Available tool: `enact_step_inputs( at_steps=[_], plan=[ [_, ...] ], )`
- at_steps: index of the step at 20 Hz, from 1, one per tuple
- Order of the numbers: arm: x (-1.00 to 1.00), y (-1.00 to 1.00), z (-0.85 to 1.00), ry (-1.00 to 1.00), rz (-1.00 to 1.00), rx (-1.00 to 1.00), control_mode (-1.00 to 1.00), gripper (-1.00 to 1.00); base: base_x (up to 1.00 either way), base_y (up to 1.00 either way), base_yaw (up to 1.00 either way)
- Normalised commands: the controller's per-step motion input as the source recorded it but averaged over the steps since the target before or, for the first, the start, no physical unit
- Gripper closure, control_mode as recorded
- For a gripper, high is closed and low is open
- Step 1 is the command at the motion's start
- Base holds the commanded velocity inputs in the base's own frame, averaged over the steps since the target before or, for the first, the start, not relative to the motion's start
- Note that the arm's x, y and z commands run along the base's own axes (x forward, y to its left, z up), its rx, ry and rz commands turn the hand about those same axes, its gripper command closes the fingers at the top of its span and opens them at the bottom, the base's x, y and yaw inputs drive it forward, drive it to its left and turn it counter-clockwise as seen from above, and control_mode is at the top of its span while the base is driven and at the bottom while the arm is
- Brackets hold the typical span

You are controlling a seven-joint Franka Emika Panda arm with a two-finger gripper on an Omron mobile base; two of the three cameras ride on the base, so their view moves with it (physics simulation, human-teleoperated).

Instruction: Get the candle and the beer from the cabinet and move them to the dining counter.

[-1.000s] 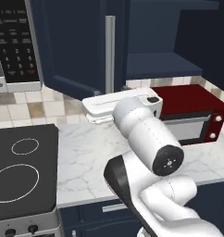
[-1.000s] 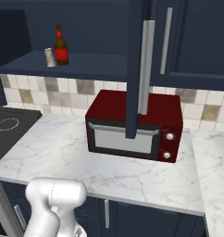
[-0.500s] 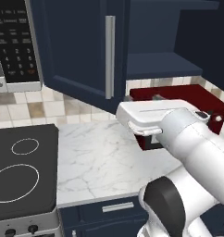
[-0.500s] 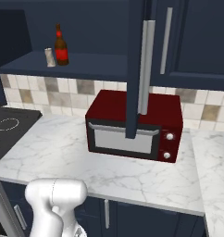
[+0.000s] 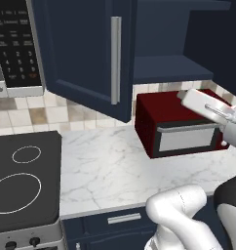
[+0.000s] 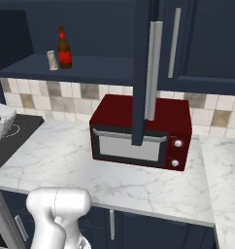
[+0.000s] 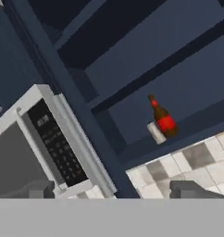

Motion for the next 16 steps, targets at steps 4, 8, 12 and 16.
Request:
enact_step_inputs(
  at_steps=[4, 8, 12, 16],
  plan=[
    [0.2, -0.53, -0.26, 0.2, 0.18, 0.26, -1.0, -1.0, 0.0, 0.0, 0.0],
    [0.26, -0.38, -0.27, 0.19, 0.16, 0.22, -1.0, -1.0, 0.0, 0.0, 0.0],
    [0.51, -0.11, -0.22, 0.22, 0.14, 0.19, -1.0, -1.0, 0.0, 0.0, 0.0],
    [0.66, 0.04, -0.2, 0.2, 0.12, 0.15, -1.0, -1.0, 0.0, 0.0, 0.0]
  ],
)
